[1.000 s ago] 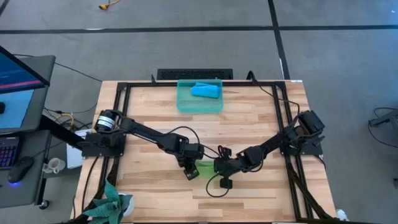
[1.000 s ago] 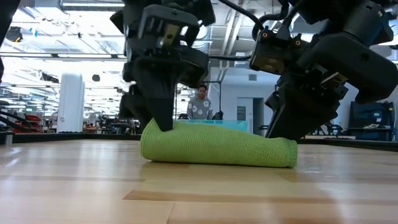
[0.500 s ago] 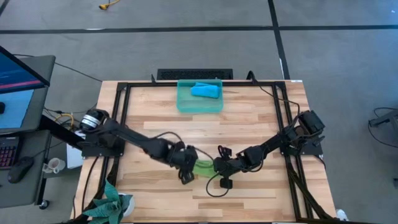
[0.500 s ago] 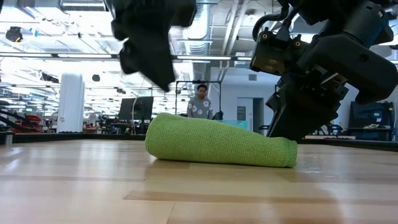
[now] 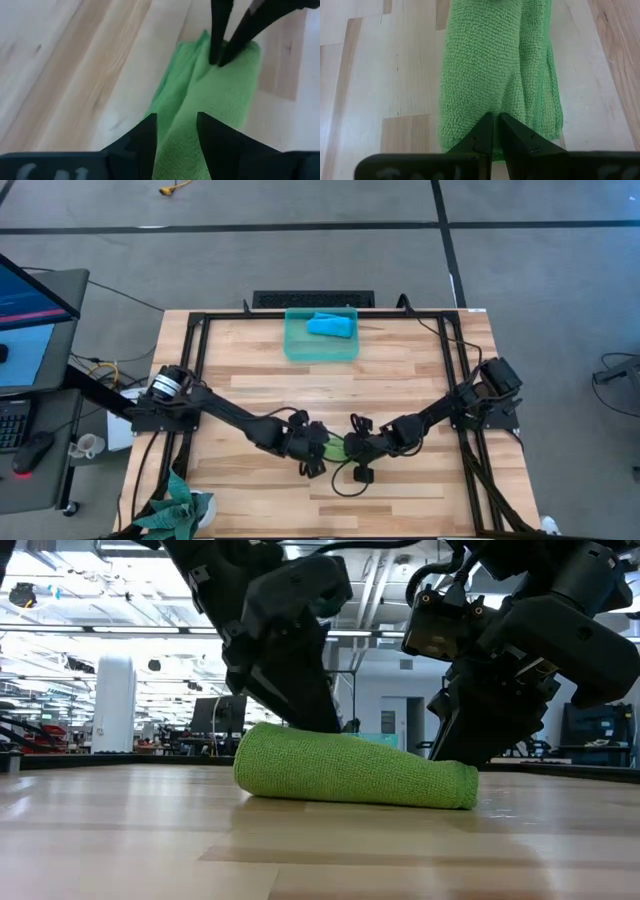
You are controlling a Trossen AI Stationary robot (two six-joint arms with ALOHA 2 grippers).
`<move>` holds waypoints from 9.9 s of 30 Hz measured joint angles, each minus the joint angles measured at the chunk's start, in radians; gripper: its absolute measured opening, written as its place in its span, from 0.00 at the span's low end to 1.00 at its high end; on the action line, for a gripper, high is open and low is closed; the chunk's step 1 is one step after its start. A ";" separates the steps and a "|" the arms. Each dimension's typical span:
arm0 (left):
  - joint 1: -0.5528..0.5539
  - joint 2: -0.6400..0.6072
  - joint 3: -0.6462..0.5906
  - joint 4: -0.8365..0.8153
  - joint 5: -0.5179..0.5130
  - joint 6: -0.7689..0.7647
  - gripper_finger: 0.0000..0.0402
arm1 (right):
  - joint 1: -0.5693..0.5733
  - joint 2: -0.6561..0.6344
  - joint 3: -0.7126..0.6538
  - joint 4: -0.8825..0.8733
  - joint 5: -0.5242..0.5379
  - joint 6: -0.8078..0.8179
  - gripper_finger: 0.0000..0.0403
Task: Roll microfiber towels into tight, uniform cylinder then place into a basket
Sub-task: Roll the green microfiber cloth, then put the green microfiber cloth into the blue bin
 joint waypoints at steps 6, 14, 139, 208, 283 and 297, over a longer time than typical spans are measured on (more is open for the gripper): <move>-0.022 0.021 0.001 -0.020 0.025 -0.069 0.32 | 0.000 0.000 0.000 -0.001 0.000 -0.001 0.14; -0.069 0.022 0.001 -0.058 -0.013 -0.167 0.32 | -0.002 0.000 0.000 -0.002 0.000 0.010 0.14; -0.078 0.119 0.002 -0.066 0.021 -0.448 0.32 | -0.143 0.040 -0.158 0.387 -0.345 0.147 0.36; 0.146 -0.114 -0.122 0.215 0.355 0.213 0.56 | -0.121 0.039 -0.163 0.379 -0.368 0.077 0.06; 0.129 -0.100 -0.130 0.009 0.510 0.298 0.06 | -0.135 -0.052 -0.044 0.185 -0.339 -0.071 0.05; 0.374 -0.261 -0.080 -0.129 0.444 0.496 0.06 | -0.410 -0.304 -0.029 -0.033 -0.355 -0.370 0.05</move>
